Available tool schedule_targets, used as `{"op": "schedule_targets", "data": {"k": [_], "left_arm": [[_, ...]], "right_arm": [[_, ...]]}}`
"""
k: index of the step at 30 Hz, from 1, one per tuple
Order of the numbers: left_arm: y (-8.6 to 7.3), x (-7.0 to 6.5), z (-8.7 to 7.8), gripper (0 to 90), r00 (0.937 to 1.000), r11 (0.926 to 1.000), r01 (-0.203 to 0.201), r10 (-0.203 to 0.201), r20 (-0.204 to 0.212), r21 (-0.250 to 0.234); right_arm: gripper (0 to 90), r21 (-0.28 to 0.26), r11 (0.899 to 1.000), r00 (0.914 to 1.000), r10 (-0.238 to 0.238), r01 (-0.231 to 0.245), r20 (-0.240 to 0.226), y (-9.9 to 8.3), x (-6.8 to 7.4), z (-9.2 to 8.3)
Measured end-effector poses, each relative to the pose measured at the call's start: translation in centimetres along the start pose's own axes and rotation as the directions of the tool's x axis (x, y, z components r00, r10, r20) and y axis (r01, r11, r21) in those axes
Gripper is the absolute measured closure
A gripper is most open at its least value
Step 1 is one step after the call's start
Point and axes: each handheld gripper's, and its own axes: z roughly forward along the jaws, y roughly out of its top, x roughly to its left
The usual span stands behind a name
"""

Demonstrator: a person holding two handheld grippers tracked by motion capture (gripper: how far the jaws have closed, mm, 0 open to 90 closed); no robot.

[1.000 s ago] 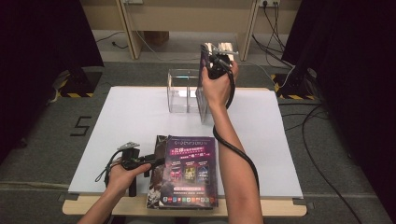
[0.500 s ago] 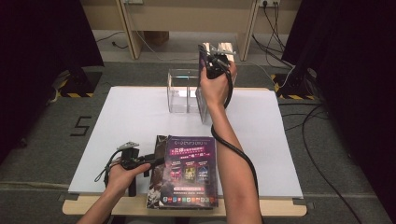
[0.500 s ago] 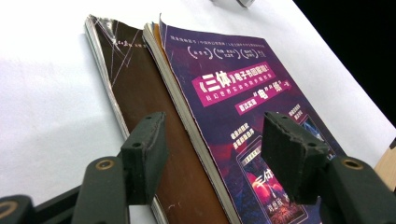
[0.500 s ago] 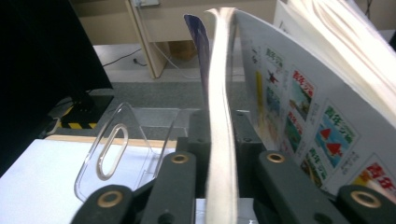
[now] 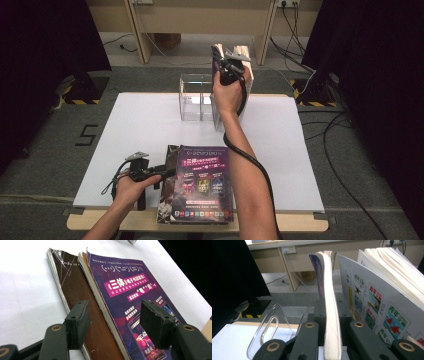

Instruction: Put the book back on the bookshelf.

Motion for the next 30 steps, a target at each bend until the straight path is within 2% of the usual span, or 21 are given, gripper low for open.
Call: {"op": "schedule_targets", "data": {"k": [3,5,9,12,23,30], "left_arm": [[0.0,0.0,0.0,39.7,1.0000,1.0000,-0.002,0.002,0.001,0.003],[0.0,-0.1,0.0,39.7,1.0000,1.0000,-0.003,0.003,0.003,0.004],[-0.1,-0.2,0.2,39.7,1.0000,1.0000,-0.006,0.006,0.004,0.007],[-0.2,-0.3,0.2,39.7,1.0000,0.9999,-0.008,0.008,0.004,0.010],[-0.5,-0.5,0.5,39.7,0.9999,0.9997,-0.012,0.012,0.003,0.020],[-0.6,-0.6,0.7,39.8,0.9998,0.9995,-0.017,0.017,0.000,0.025]], "right_arm": [[80.9,0.008,1.000,0.9998,0.001,-0.001,0.019,0.1,-0.2,0.1],[76.3,0.012,1.000,0.9999,0.015,-0.015,0.005,0.2,-0.3,-0.1],[71.5,-0.004,1.000,0.9997,-0.024,0.024,0.000,0.3,-0.1,-0.9],[70.7,0.002,0.999,0.9993,-0.037,0.037,-0.008,0.2,-0.2,-1.4],[67.4,0.007,1.000,0.9992,-0.030,0.030,-0.025,-0.7,-1.0,-3.5],[68.3,0.011,1.000,0.9979,-0.025,0.026,-0.059,-1.6,-1.0,-4.7]]}}
